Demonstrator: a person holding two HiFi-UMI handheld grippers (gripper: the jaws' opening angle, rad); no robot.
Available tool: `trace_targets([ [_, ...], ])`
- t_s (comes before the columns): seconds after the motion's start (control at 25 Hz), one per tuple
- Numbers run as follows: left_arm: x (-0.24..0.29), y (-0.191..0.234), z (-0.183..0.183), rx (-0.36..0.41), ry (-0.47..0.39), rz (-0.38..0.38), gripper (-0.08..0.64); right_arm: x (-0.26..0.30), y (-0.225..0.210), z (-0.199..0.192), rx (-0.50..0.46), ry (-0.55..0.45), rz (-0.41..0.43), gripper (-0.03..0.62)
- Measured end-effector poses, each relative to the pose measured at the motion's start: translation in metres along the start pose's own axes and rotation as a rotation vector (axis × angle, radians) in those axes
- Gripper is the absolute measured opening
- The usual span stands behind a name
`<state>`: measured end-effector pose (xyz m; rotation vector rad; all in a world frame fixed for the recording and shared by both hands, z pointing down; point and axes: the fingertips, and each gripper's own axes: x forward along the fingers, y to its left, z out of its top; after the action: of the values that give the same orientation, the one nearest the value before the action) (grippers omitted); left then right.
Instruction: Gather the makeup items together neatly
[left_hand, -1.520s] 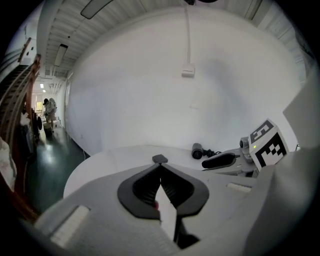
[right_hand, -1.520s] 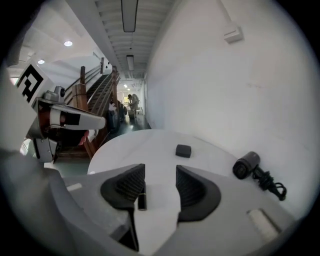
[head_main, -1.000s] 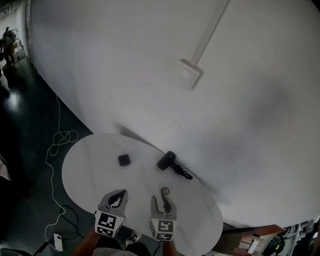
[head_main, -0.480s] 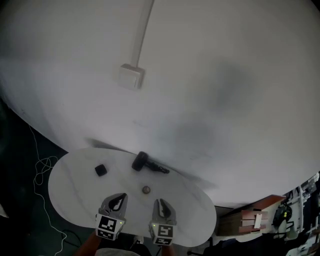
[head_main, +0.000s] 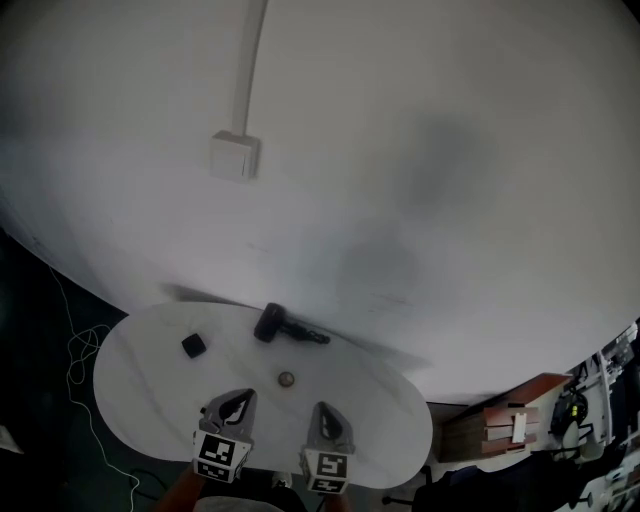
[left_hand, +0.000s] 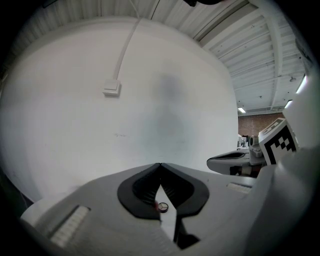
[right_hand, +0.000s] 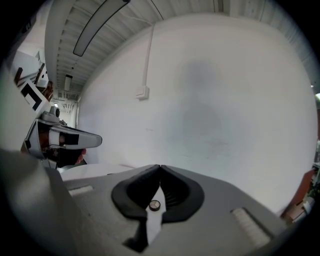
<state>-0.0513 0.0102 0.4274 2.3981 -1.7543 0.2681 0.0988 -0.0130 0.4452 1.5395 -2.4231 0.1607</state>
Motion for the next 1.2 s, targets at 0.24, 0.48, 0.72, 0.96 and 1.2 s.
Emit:
trace_targets([
  [0.24,0.009,-0.004,0.001,0.005,0.001,-0.015,0.011,0.004,-0.007,-0.002,0.007,0.011,-0.006,0.005],
  [0.48,0.031,-0.01,-0.007,0.01,0.033,-0.036,0.011,0.011,-0.018,-0.016,0.017,0.041,-0.015,0.005],
  [0.72,0.065,-0.011,-0.028,0.002,0.086,-0.051,0.011,0.033,-0.032,-0.038,0.034,0.083,-0.011,0.005],
  [0.96,0.098,-0.009,-0.06,0.007,0.146,-0.062,0.011,0.058,-0.044,-0.065,0.047,0.13,-0.003,0.005],
  [1.2,0.133,-0.014,-0.103,0.002,0.238,-0.102,0.012,0.079,-0.056,-0.095,0.057,0.177,-0.005,0.005],
])
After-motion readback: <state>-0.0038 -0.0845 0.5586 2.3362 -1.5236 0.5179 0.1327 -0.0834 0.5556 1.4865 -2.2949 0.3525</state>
